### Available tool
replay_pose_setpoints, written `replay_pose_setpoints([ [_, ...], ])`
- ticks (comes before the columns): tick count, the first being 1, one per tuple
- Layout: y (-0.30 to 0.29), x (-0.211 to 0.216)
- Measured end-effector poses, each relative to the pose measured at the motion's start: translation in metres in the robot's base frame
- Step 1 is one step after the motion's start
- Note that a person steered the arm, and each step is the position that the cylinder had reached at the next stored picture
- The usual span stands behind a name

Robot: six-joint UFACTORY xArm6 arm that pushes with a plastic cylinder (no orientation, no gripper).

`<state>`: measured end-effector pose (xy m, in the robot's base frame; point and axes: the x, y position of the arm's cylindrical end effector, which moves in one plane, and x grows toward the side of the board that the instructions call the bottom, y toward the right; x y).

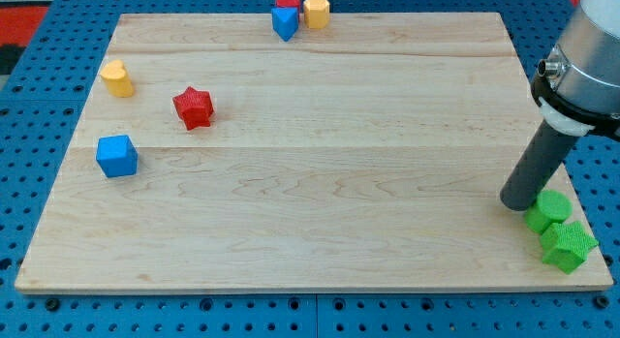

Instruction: Point your arm towards the blue triangle

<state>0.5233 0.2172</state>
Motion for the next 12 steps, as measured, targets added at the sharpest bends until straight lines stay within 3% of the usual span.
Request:
replay_pose_setpoints([
  [3, 0.000, 0.008],
  [7, -0.039, -0.109],
  [12, -0.047, -0.112],
])
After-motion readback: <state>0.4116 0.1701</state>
